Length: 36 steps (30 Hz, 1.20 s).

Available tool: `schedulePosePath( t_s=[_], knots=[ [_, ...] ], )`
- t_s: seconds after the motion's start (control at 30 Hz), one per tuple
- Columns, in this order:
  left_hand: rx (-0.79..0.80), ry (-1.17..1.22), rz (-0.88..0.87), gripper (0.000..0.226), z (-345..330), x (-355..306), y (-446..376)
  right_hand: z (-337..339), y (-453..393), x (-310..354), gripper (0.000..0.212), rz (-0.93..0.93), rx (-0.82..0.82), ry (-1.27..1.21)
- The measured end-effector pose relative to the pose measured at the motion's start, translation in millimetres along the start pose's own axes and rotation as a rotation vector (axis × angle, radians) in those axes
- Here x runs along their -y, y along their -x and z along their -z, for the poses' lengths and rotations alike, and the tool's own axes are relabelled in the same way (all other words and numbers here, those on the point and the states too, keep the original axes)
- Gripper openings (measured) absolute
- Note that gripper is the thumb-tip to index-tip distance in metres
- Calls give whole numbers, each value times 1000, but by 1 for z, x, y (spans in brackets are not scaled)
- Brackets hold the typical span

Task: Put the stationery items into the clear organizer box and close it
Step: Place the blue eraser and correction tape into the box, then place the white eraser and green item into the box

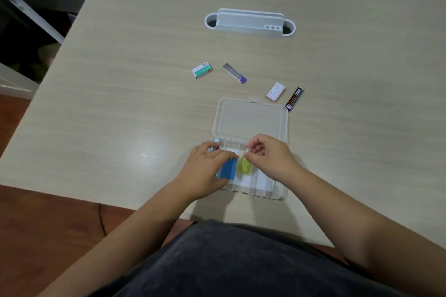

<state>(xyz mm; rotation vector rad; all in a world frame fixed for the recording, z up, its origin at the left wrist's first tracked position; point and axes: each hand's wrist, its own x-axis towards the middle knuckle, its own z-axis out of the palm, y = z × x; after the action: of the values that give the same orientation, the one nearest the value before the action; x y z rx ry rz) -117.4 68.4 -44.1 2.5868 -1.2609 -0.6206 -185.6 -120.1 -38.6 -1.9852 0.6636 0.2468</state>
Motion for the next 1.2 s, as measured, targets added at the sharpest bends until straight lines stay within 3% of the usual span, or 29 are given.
schedulePosePath(
  t_s=[0.2,0.4,0.57,0.77,0.93,1.2],
  knots=[
    [-25,48,28,64,3,-2,4,-3,1,-7,26,119,0,378],
    [-25,154,6,72,34,11,-8,19,-15,0,19,132,-131,255],
    [-133,209,34,52,69,29,-51,55,-62,5,20,71,-271,200],
    [-257,190,187,36,86,66,-124,77,-112,10,29,5,-256,245],
    [-259,262,263,42,84,93,-171,74,-134,17,41,-7,-227,303],
    [-212,61,284,66,78,111,-194,73,-150,18,47,-44,-240,344]
  ],
)
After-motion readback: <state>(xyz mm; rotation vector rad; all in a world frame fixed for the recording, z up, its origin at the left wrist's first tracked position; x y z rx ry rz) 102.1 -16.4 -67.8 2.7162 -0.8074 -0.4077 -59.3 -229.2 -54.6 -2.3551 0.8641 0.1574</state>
